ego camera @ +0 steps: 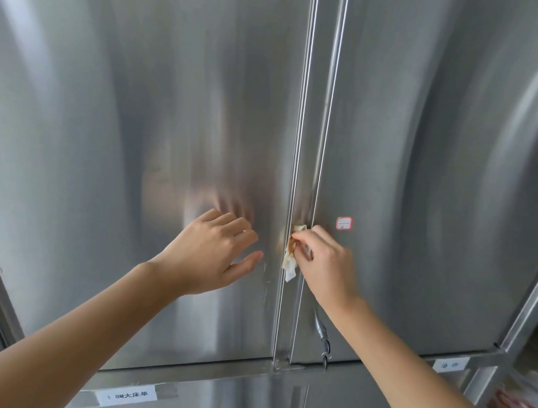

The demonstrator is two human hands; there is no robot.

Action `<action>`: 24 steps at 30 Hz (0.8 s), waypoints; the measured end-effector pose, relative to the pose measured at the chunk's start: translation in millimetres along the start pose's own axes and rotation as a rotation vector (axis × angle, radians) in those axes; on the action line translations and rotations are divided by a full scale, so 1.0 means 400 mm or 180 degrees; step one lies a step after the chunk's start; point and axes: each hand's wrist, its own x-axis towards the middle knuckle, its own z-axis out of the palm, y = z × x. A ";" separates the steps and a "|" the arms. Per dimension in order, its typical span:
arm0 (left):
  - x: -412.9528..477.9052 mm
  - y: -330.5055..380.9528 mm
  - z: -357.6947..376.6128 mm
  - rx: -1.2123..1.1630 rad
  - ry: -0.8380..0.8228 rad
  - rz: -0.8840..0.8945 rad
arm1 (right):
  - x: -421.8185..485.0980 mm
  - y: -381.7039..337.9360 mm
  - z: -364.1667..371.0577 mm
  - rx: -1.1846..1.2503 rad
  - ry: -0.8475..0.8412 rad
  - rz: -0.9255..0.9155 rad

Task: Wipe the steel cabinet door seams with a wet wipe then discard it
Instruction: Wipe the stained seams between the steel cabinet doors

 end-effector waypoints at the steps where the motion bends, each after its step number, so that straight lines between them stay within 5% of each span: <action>1: 0.000 -0.001 0.003 -0.0010 0.0001 0.0007 | -0.017 0.003 0.001 -0.0039 -0.0077 0.0005; 12: 0.012 0.030 0.044 -0.0104 0.0001 0.0148 | 0.056 -0.008 -0.014 -0.0103 0.0282 -0.0016; 24: -0.080 0.097 0.103 -0.0161 -0.0393 0.0022 | -0.239 0.033 0.120 0.0260 -0.0105 0.0616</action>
